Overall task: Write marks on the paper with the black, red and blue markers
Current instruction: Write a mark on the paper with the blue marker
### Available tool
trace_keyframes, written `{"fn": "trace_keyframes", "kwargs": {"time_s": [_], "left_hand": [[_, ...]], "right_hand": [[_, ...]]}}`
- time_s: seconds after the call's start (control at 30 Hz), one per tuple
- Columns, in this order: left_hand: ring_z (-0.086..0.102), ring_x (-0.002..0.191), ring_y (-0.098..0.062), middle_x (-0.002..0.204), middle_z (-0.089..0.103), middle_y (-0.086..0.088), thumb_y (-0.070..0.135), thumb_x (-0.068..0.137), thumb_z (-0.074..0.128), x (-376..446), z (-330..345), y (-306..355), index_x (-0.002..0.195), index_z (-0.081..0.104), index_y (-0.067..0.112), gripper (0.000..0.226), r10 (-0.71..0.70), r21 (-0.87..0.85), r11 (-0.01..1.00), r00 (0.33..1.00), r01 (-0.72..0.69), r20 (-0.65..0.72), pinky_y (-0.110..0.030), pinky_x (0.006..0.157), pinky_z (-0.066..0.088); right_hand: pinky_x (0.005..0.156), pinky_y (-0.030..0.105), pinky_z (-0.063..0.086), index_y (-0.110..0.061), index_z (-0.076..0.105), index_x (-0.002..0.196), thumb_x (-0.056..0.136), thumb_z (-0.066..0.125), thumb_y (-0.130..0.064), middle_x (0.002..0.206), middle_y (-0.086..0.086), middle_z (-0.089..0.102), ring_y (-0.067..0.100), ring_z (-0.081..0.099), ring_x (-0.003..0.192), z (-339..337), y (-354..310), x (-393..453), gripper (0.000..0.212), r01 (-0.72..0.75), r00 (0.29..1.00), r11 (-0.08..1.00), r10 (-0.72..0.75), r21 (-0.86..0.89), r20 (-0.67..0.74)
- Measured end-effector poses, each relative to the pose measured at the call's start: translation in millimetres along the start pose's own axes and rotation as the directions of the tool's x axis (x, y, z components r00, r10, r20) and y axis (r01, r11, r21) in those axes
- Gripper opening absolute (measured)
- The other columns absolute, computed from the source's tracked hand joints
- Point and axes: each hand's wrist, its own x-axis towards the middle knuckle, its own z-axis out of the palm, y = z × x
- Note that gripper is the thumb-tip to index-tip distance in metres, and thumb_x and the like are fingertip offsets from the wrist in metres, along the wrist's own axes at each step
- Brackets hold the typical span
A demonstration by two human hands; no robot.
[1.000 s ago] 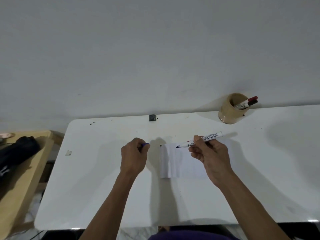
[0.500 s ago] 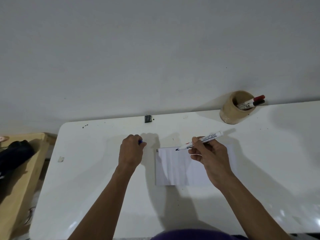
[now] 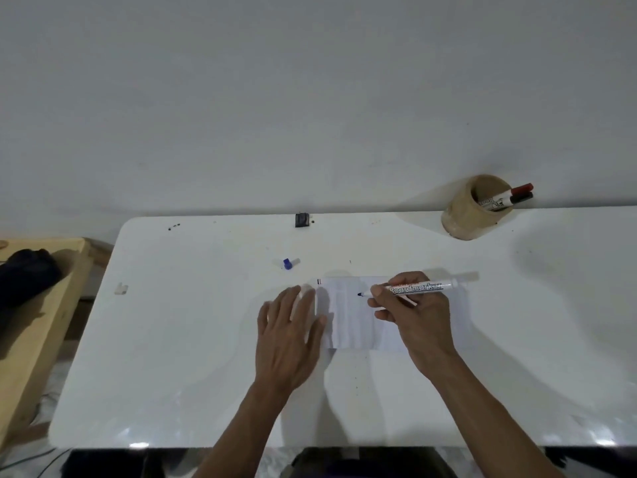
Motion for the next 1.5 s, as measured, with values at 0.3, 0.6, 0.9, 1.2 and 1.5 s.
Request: {"fn": "trace_keyframes", "kwargs": {"time_s": [0.3,0.6,0.9,1.2,1.5], "left_hand": [[0.031,0.148,-0.029,0.156,0.040,-0.009,0.049,0.102,0.029,-5,16,-12,0.148,0.039,0.028,0.052,0.072,0.187,0.978,0.993,-0.088,0.091,-0.056,0.119,0.023],[0.037,0.145,-0.028,0.152,0.046,-0.008,0.048,0.099,0.035,-2,18,-13,0.141,0.049,0.028,0.048,0.075,0.195,0.978,0.997,-0.078,0.023,-0.057,0.114,0.028],[0.039,0.144,-0.028,0.151,0.049,-0.009,0.050,0.098,0.038,-2,23,-14,0.140,0.052,0.028,0.050,0.083,0.199,0.977,0.996,-0.075,-0.031,-0.058,0.114,0.030],[0.039,0.144,-0.029,0.151,0.049,-0.010,0.050,0.098,0.040,-1,25,-15,0.140,0.053,0.027,0.050,0.085,0.206,0.976,0.995,-0.075,-0.044,-0.058,0.115,0.028],[0.039,0.144,-0.029,0.151,0.048,-0.009,0.052,0.097,0.039,-1,25,-16,0.141,0.052,0.028,0.051,0.083,0.205,0.976,0.995,-0.071,-0.048,-0.058,0.116,0.028]], "right_hand": [[0.071,0.048,0.063,-0.012,0.072,0.079,0.077,0.085,0.000,0.085,0.012,0.078,0.033,0.075,0.077,27,29,22,0.018,0.203,0.973,0.958,-0.174,-0.202,0.153],[0.061,0.060,0.058,-0.011,0.063,0.065,0.071,0.083,-0.021,0.070,0.010,0.075,0.043,0.075,0.072,43,55,63,0.024,0.267,0.962,0.914,-0.232,-0.306,0.147],[0.060,0.059,0.058,-0.009,0.064,0.068,0.073,0.084,-0.026,0.071,0.007,0.075,0.040,0.076,0.072,42,64,68,0.027,0.293,0.955,0.888,-0.256,-0.354,0.149],[0.062,0.058,0.061,-0.010,0.066,0.071,0.075,0.086,-0.027,0.072,0.005,0.076,0.035,0.077,0.071,45,64,68,0.027,0.293,0.956,0.874,-0.255,-0.388,0.146],[0.060,0.056,0.059,-0.004,0.065,0.072,0.075,0.086,-0.021,0.071,0.008,0.075,0.037,0.074,0.070,44,62,68,0.027,0.281,0.959,0.859,-0.236,-0.427,0.157]]}}
